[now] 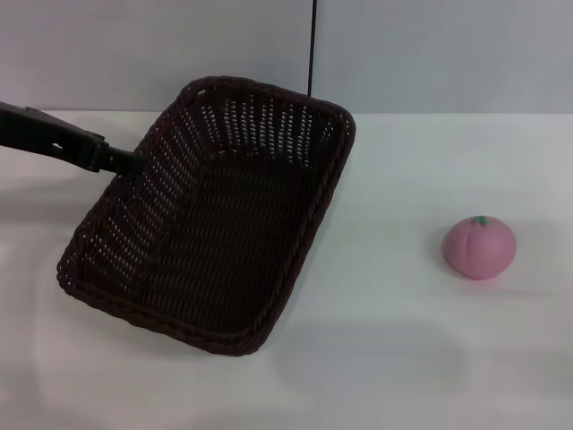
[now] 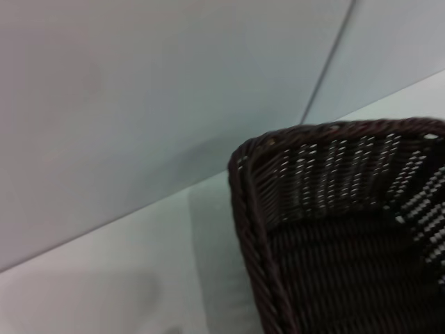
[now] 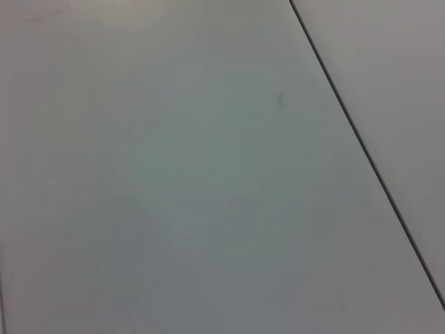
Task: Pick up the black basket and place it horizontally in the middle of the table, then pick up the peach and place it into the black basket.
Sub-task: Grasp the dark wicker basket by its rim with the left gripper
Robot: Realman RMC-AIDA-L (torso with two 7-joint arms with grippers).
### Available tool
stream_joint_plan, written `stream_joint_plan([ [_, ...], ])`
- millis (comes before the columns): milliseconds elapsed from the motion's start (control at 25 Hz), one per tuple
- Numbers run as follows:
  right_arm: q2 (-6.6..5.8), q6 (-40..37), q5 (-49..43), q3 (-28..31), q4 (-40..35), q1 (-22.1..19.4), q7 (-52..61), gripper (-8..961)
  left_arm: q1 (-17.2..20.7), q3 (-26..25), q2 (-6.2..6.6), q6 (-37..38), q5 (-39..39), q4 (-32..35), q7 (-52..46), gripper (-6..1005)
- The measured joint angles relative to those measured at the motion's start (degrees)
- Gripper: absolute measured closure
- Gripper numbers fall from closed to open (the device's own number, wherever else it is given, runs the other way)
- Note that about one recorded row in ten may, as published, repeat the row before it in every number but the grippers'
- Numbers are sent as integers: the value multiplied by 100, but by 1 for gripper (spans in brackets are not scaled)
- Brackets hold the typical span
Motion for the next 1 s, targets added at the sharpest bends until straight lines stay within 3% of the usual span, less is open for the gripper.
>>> stream_joint_plan([
  [240,15,-155,-18,-29,-16,-31,30,227,-45,410,-6,-505,72,-415,-260,397],
  [520,20,-164,-28,-57,-14,-40,34,226,-230,520,-6,-574,220,-754,-306,407],
  [840,28,-126,-35,-69,-13,15,38,227,-552,1119,-14,-947,648,-1325,-526,418],
  [1000,27,-123,-35,-68,-12,15,39,227,-678,1176,-15,-956,762,-1450,-576,423],
])
